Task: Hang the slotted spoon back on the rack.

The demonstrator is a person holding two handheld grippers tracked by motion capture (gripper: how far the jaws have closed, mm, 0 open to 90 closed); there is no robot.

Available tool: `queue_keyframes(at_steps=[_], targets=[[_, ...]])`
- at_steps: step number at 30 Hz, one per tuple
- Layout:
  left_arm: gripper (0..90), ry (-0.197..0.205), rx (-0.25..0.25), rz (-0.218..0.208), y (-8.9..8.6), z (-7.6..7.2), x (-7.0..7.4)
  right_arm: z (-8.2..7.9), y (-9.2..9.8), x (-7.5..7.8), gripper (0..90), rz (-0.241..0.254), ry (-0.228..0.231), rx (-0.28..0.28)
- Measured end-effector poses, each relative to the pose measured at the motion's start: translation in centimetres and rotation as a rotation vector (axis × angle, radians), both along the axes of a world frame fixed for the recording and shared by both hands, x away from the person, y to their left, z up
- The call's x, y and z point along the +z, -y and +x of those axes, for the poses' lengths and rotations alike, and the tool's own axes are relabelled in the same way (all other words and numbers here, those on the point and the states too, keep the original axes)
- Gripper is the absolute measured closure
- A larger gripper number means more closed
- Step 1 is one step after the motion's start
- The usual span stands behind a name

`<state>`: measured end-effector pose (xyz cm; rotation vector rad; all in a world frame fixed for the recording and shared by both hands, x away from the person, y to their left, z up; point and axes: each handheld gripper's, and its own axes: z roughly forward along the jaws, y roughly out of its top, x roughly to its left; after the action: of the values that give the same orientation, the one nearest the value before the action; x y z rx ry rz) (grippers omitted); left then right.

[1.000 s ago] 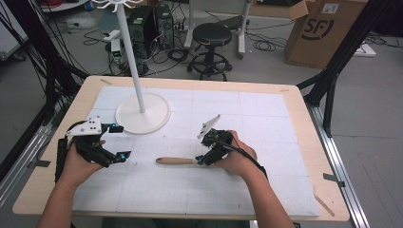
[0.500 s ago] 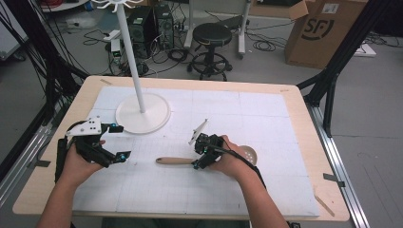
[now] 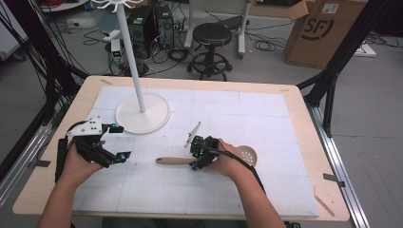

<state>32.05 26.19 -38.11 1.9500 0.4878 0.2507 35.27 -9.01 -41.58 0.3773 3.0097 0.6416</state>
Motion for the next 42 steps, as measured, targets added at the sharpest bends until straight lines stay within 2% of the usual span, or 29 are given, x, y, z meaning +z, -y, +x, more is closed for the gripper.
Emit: queue_keyframes(at_steps=[6,8,10,19,23,37,42], targets=[[1.7,-0.003,0.0,0.005,0.1,0.0,-0.1,0.3,-0.1,0.0,60.5,-0.005,-0.018,0.001],[1.6,-0.004,-0.001,0.012,0.1,0.0,-0.1,0.3,-0.1,0.0,63.6,-0.006,-0.02,0.005],[1.7,-0.005,0.0,0.012,0.2,0.0,-0.1,0.3,0.0,0.0,70.6,-0.002,-0.019,-0.002],[1.6,-0.007,0.003,0.018,0.1,0.1,-0.2,0.5,0.2,0.1,74.7,0.013,-0.028,-0.015],[1.7,-0.008,-0.001,0.02,0.0,0.1,-0.2,0.4,0.5,0.7,74.8,0.03,-0.024,-0.007],[1.6,0.0,0.011,0.0,-0.4,0.0,0.1,0.3,2.4,5.8,75.2,0.226,0.036,-0.048],[1.6,-0.001,0.007,0.0,-0.2,0.0,0.0,0.5,2.8,7.0,75.2,0.255,0.058,-0.057]])
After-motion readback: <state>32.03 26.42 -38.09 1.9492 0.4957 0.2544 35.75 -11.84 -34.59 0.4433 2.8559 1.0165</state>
